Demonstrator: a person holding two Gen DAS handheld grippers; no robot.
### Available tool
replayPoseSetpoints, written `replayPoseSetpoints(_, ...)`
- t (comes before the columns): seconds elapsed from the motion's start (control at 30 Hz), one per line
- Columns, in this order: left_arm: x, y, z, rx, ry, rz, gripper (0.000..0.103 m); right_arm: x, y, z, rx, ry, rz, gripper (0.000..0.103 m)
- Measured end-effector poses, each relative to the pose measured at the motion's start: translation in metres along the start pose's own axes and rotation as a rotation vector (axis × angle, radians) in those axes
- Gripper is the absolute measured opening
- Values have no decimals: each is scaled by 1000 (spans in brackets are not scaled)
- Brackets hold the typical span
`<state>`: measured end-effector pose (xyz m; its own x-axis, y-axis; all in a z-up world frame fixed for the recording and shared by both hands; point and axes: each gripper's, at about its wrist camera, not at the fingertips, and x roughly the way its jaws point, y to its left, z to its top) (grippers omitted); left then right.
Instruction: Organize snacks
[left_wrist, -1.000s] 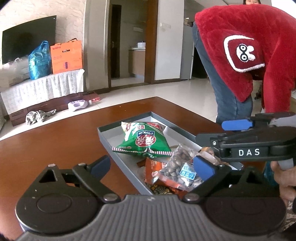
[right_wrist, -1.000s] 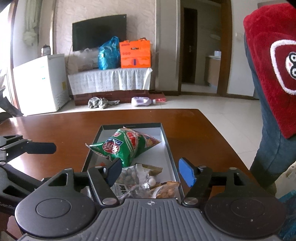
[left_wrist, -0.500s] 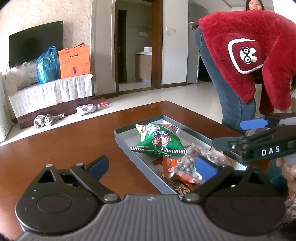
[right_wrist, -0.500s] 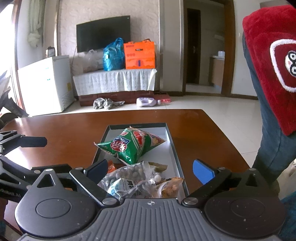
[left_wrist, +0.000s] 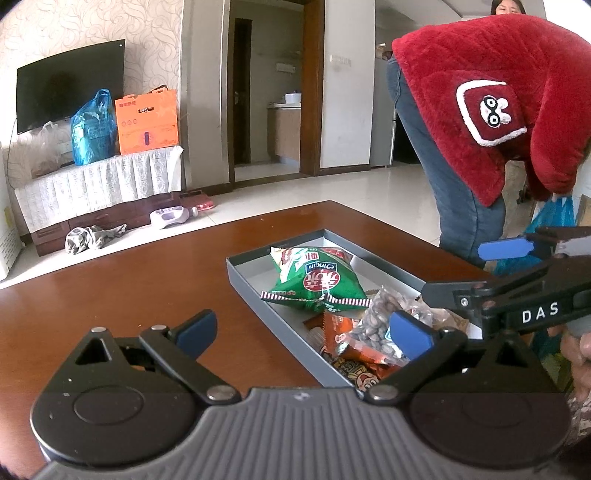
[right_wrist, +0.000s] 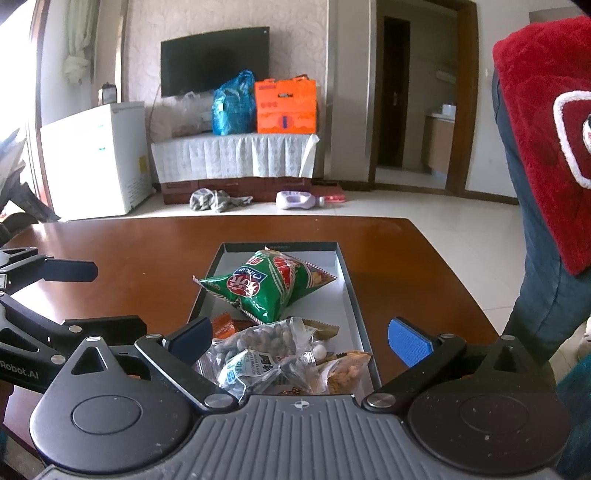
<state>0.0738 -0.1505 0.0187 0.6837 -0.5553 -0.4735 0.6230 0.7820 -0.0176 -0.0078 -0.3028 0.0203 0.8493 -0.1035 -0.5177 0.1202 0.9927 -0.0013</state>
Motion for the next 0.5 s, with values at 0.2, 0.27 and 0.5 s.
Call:
replayPoseSetpoints(0.2,0,-2,1,3,5,-1,101,1,-2,0,-5,-4,1,103)
replayPoseSetpoints(0.27,0,-2,2,4,7,-1,101,1,-1,0,-8,-6,-2,103)
replayPoseSetpoints(0.5,0,-3,3,1,9,-8,101,1,-3,0,-7,-6,0,103)
